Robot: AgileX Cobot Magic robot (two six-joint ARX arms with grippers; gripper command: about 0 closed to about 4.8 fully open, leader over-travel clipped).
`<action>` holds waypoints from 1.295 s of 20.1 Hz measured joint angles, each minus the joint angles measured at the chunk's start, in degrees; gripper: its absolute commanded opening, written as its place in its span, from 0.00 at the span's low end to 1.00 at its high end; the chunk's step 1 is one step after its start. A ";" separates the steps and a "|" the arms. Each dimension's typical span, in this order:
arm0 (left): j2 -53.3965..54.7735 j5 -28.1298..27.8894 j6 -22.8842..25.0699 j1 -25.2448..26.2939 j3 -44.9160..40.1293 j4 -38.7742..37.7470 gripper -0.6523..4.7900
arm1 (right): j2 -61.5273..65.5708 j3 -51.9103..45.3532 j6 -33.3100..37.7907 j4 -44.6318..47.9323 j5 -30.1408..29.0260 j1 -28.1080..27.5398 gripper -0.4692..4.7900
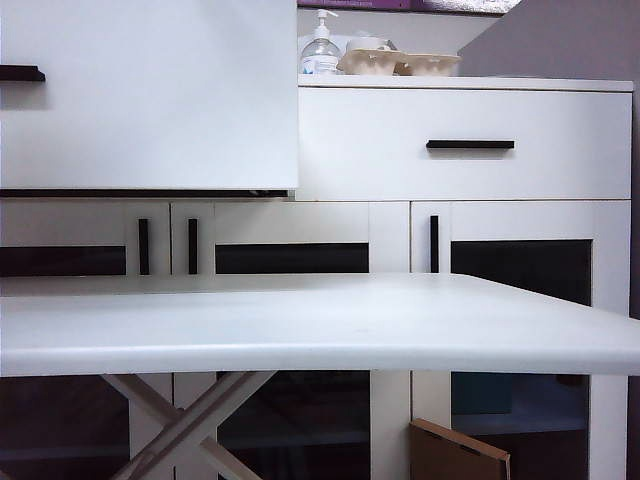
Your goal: Pick up a can of beer from the white table, open the left drawer, place the beer inside the drawer, and finally close the drawer.
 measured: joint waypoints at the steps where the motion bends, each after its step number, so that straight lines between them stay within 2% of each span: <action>1: 0.02 -0.02 0.07 0.00 0.00 -0.02 0.11 | 0.07 0.98 0.00 -1.07 0.09 0.00 0.09; 5: 0.02 -2.67 0.94 0.00 0.00 -0.81 0.11 | -3.56 5.68 -0.22 -11.23 2.51 0.00 0.09; 7: 0.04 -4.13 3.32 -0.02 0.33 -3.41 0.11 | -7.41 5.68 1.38 -16.85 2.82 -0.07 0.09; 11: 1.92 -9.49 15.54 -0.02 6.56 -14.23 0.11 | -13.77 5.92 3.85 -26.97 3.96 -0.07 0.09; 12: 3.82 -12.28 18.84 0.00 9.60 -17.22 0.11 | -14.91 5.92 4.15 -30.64 3.93 0.00 0.09; 16: 5.88 -15.47 23.41 0.00 14.16 -20.81 0.11 | -15.54 5.05 4.17 -38.18 3.89 2.36 0.09; 20: 5.68 -17.14 25.97 0.00 14.14 -23.04 0.11 | -15.47 2.19 4.02 -40.26 3.43 4.37 0.09; 23: 7.19 -17.14 27.89 -0.02 14.14 -26.38 0.11 | -16.59 2.19 4.00 -45.59 3.48 5.09 0.09; 26: 9.92 -17.16 28.35 -0.02 14.12 -26.43 0.11 | -20.04 2.19 4.02 -49.59 3.80 5.27 0.09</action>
